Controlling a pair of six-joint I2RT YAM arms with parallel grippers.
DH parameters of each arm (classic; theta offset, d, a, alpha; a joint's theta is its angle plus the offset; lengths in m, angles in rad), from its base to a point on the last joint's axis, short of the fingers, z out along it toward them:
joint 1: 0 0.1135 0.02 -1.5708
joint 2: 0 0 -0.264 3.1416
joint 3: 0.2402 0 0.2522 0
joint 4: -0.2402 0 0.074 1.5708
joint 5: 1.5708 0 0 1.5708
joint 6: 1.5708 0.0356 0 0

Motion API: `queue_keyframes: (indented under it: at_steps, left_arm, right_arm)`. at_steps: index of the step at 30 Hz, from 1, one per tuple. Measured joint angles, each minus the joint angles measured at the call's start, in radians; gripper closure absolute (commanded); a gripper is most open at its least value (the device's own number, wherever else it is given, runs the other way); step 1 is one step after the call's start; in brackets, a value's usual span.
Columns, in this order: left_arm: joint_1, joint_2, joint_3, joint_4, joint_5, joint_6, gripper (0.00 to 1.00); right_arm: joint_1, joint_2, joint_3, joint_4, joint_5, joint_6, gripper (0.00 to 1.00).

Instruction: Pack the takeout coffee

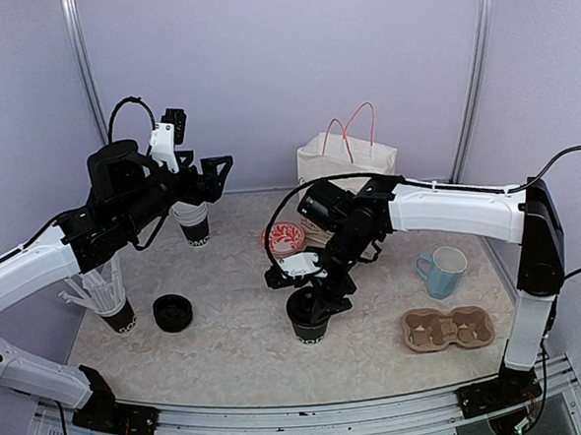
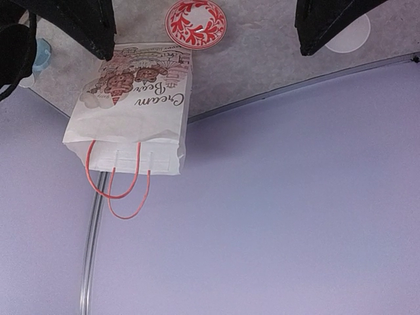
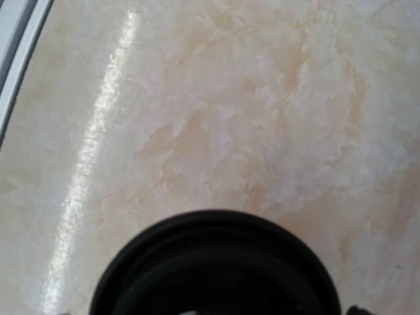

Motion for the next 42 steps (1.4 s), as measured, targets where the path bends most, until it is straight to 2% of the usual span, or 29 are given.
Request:
queue_keyframes:
  at_steps: [14, 23, 27, 37, 42]
  left_arm:
    - [0.000, 0.002, 0.000, -0.001, 0.005, 0.000, 0.07]
    - [0.000, 0.011, 0.000, -0.008, 0.008, 0.000, 0.07]
    - [0.000, 0.011, 0.000, -0.010, 0.009, 0.000, 0.07]
    - [0.000, 0.012, 0.001, -0.015, 0.011, 0.000, 0.07]
    - [0.000, 0.025, 0.014, -0.022, 0.016, -0.003, 0.07]
  right_arm:
    - [0.007, 0.015, -0.002, -0.005, 0.028, 0.014, 0.27]
    - [-0.015, -0.019, -0.033, -0.024, 0.051, 0.038, 0.28]
    - [-0.089, -0.074, -0.087, -0.035, 0.058, 0.051, 0.29]
    - [-0.407, -0.271, -0.228, 0.011, 0.094, 0.104, 0.28]
    - [-0.512, -0.293, -0.245, 0.047, 0.125, 0.122, 0.28]
